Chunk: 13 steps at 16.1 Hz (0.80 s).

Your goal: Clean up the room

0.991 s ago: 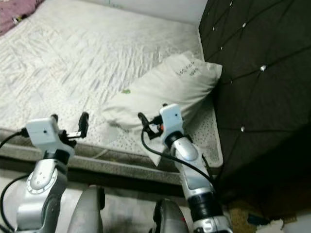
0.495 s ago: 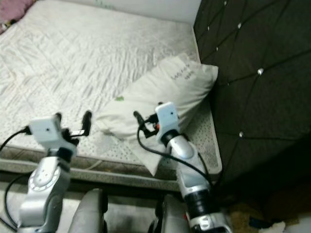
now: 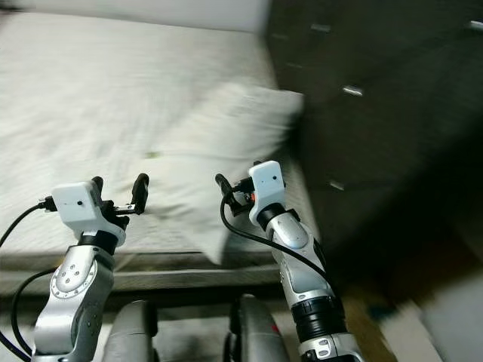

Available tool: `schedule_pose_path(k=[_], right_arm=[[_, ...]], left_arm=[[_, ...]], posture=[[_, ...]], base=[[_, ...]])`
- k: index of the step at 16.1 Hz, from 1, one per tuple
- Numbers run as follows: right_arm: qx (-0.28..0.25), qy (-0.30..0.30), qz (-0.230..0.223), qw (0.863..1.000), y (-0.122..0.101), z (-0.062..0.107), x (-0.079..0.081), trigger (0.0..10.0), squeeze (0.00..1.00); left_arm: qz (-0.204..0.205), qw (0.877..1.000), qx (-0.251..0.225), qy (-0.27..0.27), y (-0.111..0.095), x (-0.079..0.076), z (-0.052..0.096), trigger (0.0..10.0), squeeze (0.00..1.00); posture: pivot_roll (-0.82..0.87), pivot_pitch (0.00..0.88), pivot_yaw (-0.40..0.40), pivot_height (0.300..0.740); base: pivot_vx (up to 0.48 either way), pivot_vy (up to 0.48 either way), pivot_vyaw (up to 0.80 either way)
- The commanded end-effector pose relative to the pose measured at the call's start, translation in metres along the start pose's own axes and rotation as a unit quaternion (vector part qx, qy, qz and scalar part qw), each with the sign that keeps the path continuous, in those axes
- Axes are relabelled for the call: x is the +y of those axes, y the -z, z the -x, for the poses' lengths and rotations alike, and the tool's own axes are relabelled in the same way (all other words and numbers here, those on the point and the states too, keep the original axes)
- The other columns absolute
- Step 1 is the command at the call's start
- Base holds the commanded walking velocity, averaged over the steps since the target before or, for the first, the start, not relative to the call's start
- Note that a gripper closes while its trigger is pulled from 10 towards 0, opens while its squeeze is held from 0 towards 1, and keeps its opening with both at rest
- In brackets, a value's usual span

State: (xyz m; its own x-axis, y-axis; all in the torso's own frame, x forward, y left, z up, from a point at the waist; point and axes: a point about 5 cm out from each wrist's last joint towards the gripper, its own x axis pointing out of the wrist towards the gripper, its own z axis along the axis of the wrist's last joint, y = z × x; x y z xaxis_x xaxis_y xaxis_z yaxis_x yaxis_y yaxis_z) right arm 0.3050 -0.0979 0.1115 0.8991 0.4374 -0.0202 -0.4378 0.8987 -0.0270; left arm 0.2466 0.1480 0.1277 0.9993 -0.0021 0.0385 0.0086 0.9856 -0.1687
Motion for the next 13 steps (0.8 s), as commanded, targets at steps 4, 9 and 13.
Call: schedule_pose_path(k=[4, 9, 13], right_arm=[[0.005, 0.009, -0.003, 1.000, 0.0012, 0.0030, -0.0038, 10.0, 0.00], [0.007, 0.001, -0.005, 1.000, 0.0020, 0.0040, -0.0012, 10.0, 0.00], [0.010, -0.002, -0.007, 1.000, 0.0032, 0.0043, -0.0008, 10.0, 0.00]], left_arm=[[0.001, 1.000, 0.004, 0.007, -0.0003, -0.0046, -0.0010, 10.0, 0.00], [-0.002, 1.000, 0.006, 0.002, 0.0003, -0.0036, 0.0010, 10.0, 0.00], [-0.005, 1.000, 0.007, 0.000, 0.0004, -0.0035, 0.0006, 10.0, 0.00]], posture=[[0.11, 0.080, -0.102, 0.640], [0.11, 0.086, -0.100, 0.621], [0.12, 0.082, -0.103, 0.576]], base=[[0.000, 0.000, -0.16], [0.000, 0.000, 0.00], [0.000, 0.000, 0.00]])
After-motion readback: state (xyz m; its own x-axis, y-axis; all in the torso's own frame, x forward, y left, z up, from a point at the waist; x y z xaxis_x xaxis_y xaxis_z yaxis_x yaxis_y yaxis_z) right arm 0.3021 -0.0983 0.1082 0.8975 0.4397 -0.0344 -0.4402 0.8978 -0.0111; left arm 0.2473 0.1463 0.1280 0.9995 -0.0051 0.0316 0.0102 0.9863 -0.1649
